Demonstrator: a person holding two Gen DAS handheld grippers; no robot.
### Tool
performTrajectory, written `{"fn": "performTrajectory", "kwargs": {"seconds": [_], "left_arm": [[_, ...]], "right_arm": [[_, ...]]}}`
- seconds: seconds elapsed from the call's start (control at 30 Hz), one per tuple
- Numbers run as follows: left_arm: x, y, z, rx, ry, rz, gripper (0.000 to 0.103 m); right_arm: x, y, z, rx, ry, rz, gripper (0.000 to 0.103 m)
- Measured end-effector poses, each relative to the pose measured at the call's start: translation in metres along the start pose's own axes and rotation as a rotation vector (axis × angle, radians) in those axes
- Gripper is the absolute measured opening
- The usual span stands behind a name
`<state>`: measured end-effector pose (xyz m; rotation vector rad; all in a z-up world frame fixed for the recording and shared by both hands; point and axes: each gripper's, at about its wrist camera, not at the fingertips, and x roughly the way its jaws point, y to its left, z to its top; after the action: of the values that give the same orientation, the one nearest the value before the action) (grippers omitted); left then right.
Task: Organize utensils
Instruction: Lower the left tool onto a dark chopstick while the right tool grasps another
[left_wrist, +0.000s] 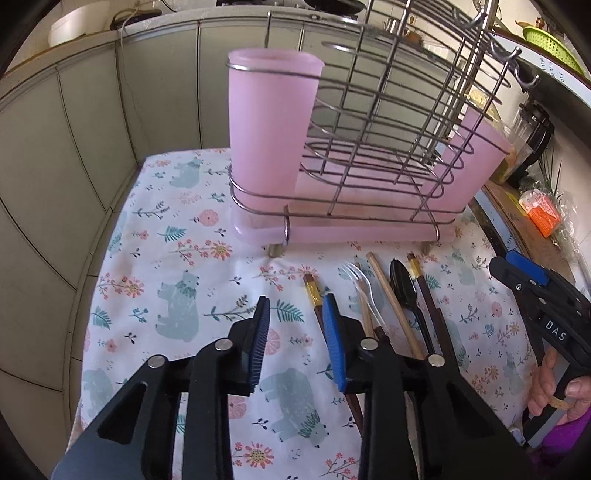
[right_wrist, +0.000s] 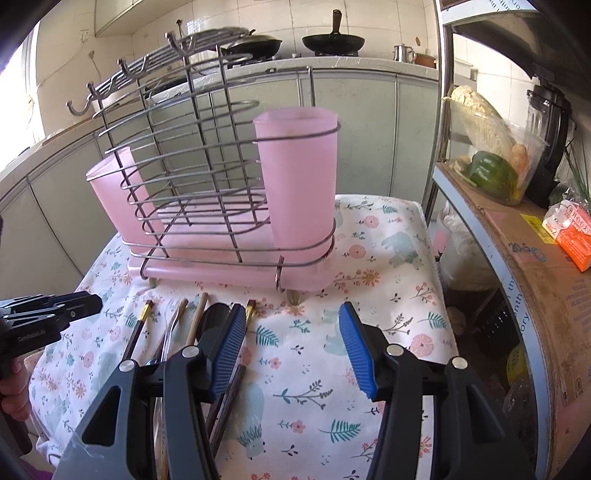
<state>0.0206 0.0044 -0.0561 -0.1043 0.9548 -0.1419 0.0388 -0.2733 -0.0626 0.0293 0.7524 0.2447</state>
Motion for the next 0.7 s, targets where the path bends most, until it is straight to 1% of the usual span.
{"fn": "performTrajectory", "kwargs": {"seconds": [0.07, 0.17, 0.27, 0.33, 0.37, 0.47, 0.57, 0.63, 0.7], "left_arm": [[0.009, -0.002, 0.000, -0.016, 0.050, -0.026, 0.022], [0.025, -0.003, 0.001, -0.043, 0.117, -0.046, 0.021], [0.035, -0.004, 0.002, -0.069, 0.163, -0.062, 0.021], [0.040, -0.005, 0.003, -0.068, 0.174, -0.054, 0.021], [0.042, -0.007, 0.003, -0.062, 0.178, -0.048, 0.021], [0.051, -0.011, 0.001, -0.049, 0.195, -0.039, 0.021], [0.060, -0.014, 0.000, -0.048, 0.217, -0.037, 0.021], [0.067, -0.018, 0.001, -0.045, 0.223, -0.033, 0.013], [0.070, -0.020, 0.002, -0.045, 0.222, -0.038, 0.010]], "right_arm": [[0.002, -0.002, -0.002, 0.008, 0.022, 0.018, 0.052], [0.009, -0.007, -0.005, 0.022, 0.059, 0.047, 0.047], [0.015, -0.010, -0.008, 0.045, 0.097, 0.090, 0.046], [0.019, -0.012, -0.009, 0.067, 0.127, 0.133, 0.044], [0.021, -0.012, -0.008, 0.074, 0.139, 0.151, 0.042], [0.032, -0.008, -0.007, 0.091, 0.188, 0.217, 0.027], [0.044, -0.004, -0.006, 0.116, 0.241, 0.272, 0.023], [0.052, -0.001, -0.004, 0.127, 0.275, 0.300, 0.020], [0.059, 0.001, -0.002, 0.135, 0.300, 0.313, 0.019]]}}
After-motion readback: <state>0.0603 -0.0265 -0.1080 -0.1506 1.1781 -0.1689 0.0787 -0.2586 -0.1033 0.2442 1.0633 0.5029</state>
